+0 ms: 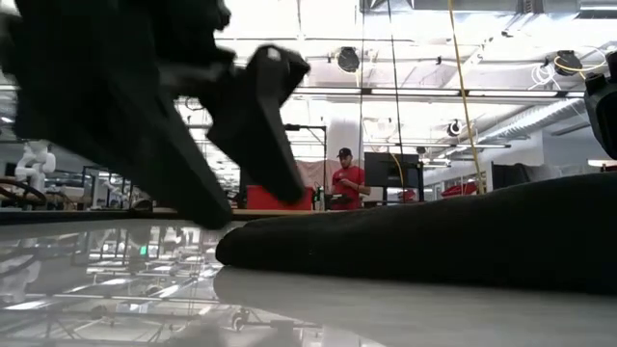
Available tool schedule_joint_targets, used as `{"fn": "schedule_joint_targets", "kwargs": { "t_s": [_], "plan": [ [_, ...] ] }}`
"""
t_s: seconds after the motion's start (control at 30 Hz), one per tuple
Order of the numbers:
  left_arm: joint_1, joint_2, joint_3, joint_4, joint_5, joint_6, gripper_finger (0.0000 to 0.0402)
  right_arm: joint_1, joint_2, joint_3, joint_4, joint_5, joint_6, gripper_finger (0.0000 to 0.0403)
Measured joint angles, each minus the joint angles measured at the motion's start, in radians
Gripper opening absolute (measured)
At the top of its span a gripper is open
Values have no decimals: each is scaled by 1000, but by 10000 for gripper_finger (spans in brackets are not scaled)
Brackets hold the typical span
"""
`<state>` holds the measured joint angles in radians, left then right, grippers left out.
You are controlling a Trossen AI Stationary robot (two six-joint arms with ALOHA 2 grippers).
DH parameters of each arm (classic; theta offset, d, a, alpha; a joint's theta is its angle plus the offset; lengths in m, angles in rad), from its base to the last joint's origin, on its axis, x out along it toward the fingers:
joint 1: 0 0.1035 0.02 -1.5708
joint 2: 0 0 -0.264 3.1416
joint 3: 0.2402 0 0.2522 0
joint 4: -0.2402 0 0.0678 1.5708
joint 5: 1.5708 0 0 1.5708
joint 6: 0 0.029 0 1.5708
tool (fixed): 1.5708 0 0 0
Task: Roll towel into tight, uniform cylinder
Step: Roll the black towel
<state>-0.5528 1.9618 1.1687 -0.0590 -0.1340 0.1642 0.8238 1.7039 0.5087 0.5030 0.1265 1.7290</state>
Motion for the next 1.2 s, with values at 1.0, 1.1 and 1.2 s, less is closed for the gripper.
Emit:
{"fn": "schedule_joint_targets", "kwargs": {
  "t_s": [1.0,1.1,1.2],
  "plan": [
    [139,61,2,-27,272,-288,5,97,-242,-9,-253,62,-325,204],
    [154,63,2,-15,328,-336,4,127,-302,-10,-339,66,-373,225],
    [172,66,0,7,399,-394,3,163,-337,-5,-346,141,-474,234]
  ]
}}
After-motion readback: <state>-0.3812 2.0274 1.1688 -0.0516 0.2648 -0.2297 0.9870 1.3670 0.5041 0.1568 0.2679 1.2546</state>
